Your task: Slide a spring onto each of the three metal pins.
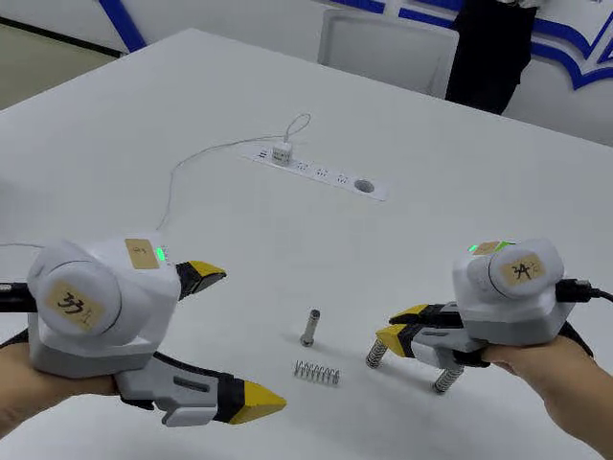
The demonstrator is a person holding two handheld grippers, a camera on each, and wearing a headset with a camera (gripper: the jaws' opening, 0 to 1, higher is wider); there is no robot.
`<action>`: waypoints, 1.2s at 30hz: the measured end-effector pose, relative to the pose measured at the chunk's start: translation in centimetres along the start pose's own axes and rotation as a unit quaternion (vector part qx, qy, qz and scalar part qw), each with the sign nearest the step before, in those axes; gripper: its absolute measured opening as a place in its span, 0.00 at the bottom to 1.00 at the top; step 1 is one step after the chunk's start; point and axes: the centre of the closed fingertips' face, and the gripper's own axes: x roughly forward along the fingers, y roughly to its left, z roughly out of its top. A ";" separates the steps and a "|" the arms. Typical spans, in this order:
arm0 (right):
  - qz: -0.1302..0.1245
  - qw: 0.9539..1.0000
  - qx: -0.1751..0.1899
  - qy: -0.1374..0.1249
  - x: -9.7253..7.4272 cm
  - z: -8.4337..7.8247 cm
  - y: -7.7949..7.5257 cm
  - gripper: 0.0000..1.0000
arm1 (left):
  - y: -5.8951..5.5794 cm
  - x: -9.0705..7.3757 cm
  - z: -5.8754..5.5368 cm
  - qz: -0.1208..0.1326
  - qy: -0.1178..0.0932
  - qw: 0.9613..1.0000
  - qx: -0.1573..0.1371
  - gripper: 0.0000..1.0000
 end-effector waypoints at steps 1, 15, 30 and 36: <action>0.001 1.000 -0.002 -0.003 -0.1 0.2 0.2 0.14 | 0.0 0.0 0.0 0.001 0.000 1.000 0.001 0.91; 0.043 0.998 -0.052 0.010 1.6 0.3 3.7 0.16 | 0.4 -0.6 0.3 0.011 -0.007 1.000 0.006 0.91; 0.091 0.990 -0.086 0.061 5.1 -2.1 5.9 0.18 | 1.5 -0.6 -0.7 0.019 0.001 1.000 -0.003 0.90; 0.103 0.987 -0.094 0.078 5.9 -3.0 6.2 0.18 | 1.3 -0.4 -1.3 0.016 0.006 1.000 -0.011 0.88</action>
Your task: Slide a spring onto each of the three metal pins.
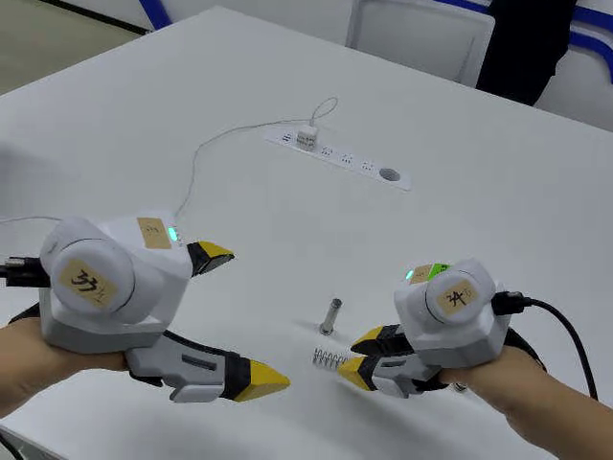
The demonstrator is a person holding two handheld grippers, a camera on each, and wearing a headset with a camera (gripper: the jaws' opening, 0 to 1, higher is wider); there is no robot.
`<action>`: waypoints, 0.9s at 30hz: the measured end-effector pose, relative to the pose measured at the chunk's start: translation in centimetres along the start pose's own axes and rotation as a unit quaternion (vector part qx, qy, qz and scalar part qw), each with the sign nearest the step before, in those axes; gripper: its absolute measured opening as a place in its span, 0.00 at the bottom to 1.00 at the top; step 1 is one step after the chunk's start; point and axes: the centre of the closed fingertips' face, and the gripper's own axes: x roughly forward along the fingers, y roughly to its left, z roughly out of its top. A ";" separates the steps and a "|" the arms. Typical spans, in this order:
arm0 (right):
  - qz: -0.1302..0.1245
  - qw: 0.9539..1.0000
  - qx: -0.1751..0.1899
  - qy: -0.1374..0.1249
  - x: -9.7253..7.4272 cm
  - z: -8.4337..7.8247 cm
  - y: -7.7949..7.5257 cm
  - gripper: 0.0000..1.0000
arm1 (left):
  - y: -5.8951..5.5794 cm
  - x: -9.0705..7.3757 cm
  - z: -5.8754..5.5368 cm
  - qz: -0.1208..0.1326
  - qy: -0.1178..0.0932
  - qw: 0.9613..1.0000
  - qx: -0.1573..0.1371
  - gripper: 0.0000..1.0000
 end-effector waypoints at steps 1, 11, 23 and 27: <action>0.001 1.000 -0.001 0.003 0.2 -0.1 -0.1 0.18 | 0.0 0.0 -0.1 -0.001 0.002 1.000 0.001 0.88; 0.017 1.000 0.001 0.016 0.9 -0.7 0.3 0.17 | -0.1 -0.1 -0.4 -0.006 0.005 1.000 -0.005 0.87; 0.011 1.000 -0.004 0.011 1.1 -0.9 0.4 0.14 | -0.4 0.1 -0.3 -0.008 0.005 1.000 -0.004 0.87; 0.005 1.000 0.014 0.007 1.1 -0.8 0.1 0.12 | -0.6 0.1 -0.2 -0.012 0.007 1.000 -0.002 0.86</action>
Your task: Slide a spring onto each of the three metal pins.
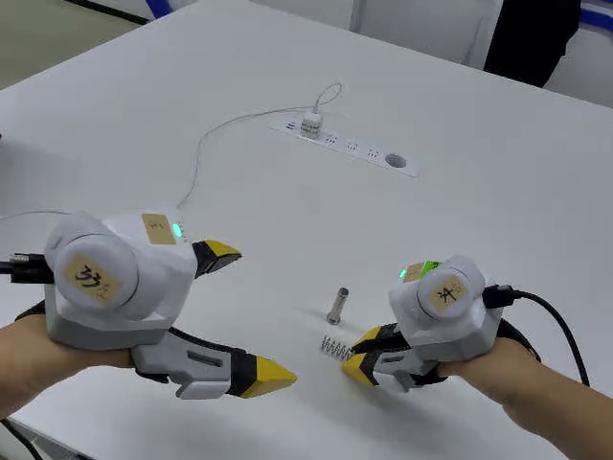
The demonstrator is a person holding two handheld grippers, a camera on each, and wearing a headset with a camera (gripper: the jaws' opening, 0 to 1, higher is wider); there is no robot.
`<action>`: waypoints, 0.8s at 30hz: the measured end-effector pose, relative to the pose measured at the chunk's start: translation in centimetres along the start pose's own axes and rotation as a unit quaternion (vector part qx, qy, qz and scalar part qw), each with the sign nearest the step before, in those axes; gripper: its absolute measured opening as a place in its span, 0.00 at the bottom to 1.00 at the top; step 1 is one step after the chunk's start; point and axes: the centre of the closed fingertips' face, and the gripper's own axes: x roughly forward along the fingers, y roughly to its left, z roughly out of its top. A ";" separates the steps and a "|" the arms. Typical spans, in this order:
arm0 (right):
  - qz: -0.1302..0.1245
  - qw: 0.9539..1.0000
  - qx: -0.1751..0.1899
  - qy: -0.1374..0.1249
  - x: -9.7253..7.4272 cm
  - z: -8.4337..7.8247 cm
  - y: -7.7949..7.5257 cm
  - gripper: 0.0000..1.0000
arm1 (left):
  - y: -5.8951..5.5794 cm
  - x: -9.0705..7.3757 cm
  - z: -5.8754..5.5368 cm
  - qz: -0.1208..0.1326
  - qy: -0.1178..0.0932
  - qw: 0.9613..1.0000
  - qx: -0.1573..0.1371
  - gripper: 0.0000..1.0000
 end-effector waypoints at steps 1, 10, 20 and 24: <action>-0.004 1.000 0.006 -0.001 0.0 0.0 -0.1 0.11 | -0.1 0.1 0.0 -0.001 0.002 1.000 0.002 0.86; -0.011 1.000 0.018 0.001 0.0 0.0 0.1 0.11 | -0.3 -0.1 1.2 -0.003 -0.009 1.000 0.014 0.85; -0.013 1.000 -0.006 -0.008 -3.2 -0.1 0.9 0.11 | -0.5 -0.8 1.8 -0.005 -0.004 1.000 0.031 0.83; -0.023 0.999 -0.009 -0.036 -5.5 0.5 0.5 0.10 | -1.0 -0.7 2.2 -0.011 -0.002 0.999 0.040 0.82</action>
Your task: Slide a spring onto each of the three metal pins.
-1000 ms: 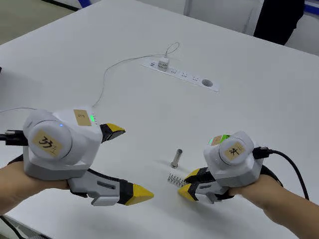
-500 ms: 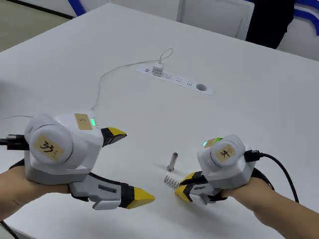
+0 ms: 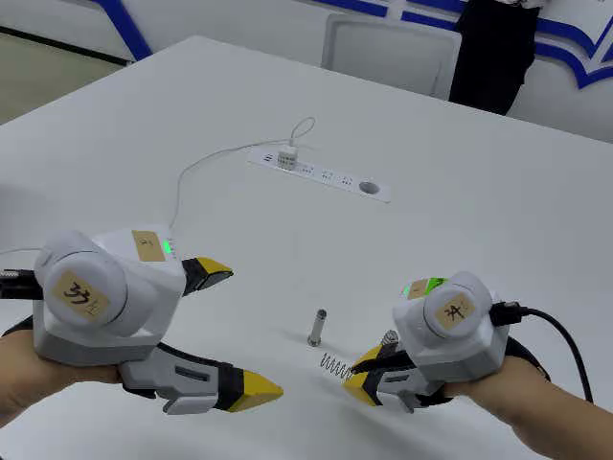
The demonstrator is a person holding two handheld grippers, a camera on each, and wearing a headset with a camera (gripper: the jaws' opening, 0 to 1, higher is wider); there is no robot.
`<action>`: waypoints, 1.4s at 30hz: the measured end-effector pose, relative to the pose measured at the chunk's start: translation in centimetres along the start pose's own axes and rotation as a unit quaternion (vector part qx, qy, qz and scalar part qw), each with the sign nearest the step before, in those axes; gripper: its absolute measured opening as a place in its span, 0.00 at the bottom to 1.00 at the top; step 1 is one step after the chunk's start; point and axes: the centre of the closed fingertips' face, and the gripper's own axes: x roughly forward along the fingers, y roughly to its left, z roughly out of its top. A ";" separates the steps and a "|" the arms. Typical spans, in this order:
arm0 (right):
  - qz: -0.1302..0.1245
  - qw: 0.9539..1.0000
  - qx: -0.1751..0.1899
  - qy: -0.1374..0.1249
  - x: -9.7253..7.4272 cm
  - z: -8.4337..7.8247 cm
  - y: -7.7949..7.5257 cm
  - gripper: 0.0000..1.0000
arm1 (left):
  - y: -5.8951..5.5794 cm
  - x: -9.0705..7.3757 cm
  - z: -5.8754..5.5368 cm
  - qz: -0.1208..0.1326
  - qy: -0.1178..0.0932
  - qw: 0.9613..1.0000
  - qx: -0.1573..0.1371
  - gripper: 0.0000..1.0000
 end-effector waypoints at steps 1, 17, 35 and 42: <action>-0.003 1.000 0.000 -0.006 -0.4 0.2 -0.1 0.10 | -0.1 0.1 0.2 -0.002 -0.001 1.000 0.002 0.82; -0.032 0.995 -0.072 -0.062 -6.4 2.1 0.6 0.10 | -1.2 1.1 1.9 -0.020 -0.016 1.000 0.011 0.78; -0.008 0.989 -0.130 -0.072 -8.2 3.8 3.6 0.10 | -3.3 2.1 5.7 -0.068 -0.070 0.995 0.025 0.56; -0.001 0.987 -0.147 -0.073 -8.5 3.9 4.4 0.10 | -4.9 2.7 4.6 -0.089 -0.046 0.994 0.048 0.49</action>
